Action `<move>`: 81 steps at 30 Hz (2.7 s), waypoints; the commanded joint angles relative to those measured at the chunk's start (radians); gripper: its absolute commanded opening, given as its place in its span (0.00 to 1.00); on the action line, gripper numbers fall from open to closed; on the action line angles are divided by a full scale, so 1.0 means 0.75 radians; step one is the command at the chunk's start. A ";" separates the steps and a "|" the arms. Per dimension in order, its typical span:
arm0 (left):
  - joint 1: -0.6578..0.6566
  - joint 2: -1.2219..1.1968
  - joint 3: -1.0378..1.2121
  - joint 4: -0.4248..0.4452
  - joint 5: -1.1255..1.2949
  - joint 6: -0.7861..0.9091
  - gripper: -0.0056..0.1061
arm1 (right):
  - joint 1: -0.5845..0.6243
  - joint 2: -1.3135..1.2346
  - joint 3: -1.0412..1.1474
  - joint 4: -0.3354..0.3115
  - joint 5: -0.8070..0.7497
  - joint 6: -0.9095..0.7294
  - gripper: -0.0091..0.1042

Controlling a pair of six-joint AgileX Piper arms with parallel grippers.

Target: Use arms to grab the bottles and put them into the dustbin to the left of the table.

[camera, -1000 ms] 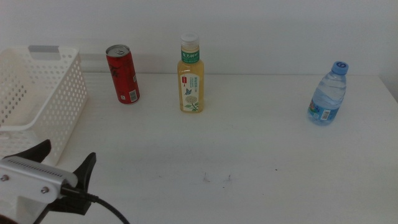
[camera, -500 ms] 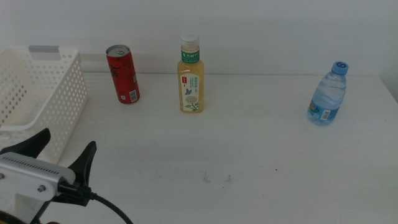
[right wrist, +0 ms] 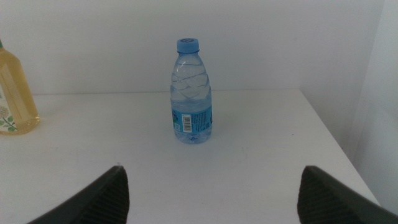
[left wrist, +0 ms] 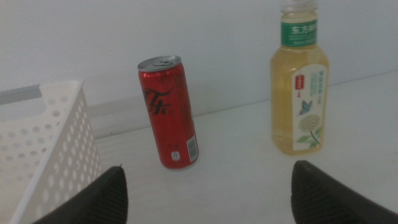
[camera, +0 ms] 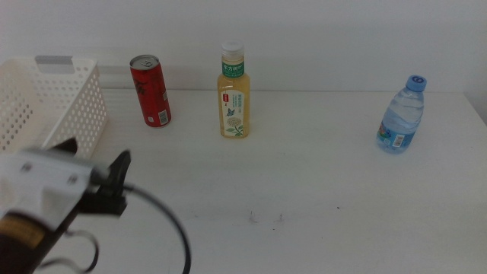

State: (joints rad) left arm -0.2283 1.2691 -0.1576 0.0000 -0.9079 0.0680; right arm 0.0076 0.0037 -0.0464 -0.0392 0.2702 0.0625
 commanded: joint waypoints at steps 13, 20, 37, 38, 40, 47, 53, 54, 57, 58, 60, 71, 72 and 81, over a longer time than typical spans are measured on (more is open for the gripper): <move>-0.009 0.682 -0.521 -0.108 -0.100 -0.116 0.83 | -0.011 -0.005 0.006 -0.013 -0.011 -0.006 0.90; -0.002 0.906 -0.773 -0.195 -0.060 0.029 0.83 | -0.011 -0.005 0.006 -0.013 -0.011 -0.006 0.90; 0.003 1.289 -1.273 -0.383 0.117 0.156 0.83 | -0.011 -0.005 0.006 -0.013 -0.011 -0.006 0.90; 0.009 1.310 -1.306 -0.383 0.124 0.156 0.83 | -0.011 -0.005 0.006 -0.013 -0.011 -0.006 0.90; 0.012 1.343 -1.363 -0.383 0.133 0.156 0.83 | -0.011 -0.005 0.006 -0.013 -0.011 -0.006 0.90; 0.024 1.403 -1.486 -0.383 0.167 0.224 0.83 | -0.011 -0.005 0.006 -0.013 -0.011 -0.006 0.90; 0.027 1.397 -1.483 -0.389 0.178 0.224 0.51 | -0.011 -0.005 0.006 -0.013 -0.011 -0.006 0.90; 0.027 1.386 -1.478 -0.393 0.178 0.224 0.44 | -0.011 -0.005 0.006 -0.013 -0.011 -0.006 0.90; 0.024 1.296 -1.412 -0.402 0.188 0.247 0.19 | -0.011 -0.005 0.006 -0.013 -0.011 -0.006 0.90; 0.018 1.246 -1.372 -0.406 0.191 0.263 0.11 | -0.011 -0.005 0.006 -0.013 -0.011 -0.006 0.90; 0.010 1.127 -1.285 -0.443 0.226 0.299 0.03 | -0.011 -0.005 0.006 -0.013 -0.011 -0.006 0.90; 0.068 0.443 -1.218 -0.495 1.525 0.308 0.03 | -0.011 -0.005 0.006 -0.013 -0.011 -0.006 0.90; 0.096 0.420 -1.273 -0.478 1.684 0.315 0.03 | -0.011 -0.005 0.006 -0.013 -0.011 -0.006 0.90; 0.475 0.466 -1.885 -0.361 2.652 0.506 0.03 | -0.011 -0.005 0.006 -0.013 -0.011 -0.006 0.90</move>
State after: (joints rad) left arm 0.0831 1.6275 -1.4755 -0.3049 1.0092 0.4309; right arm 0.0076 0.0037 -0.0464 -0.0392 0.2702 0.0625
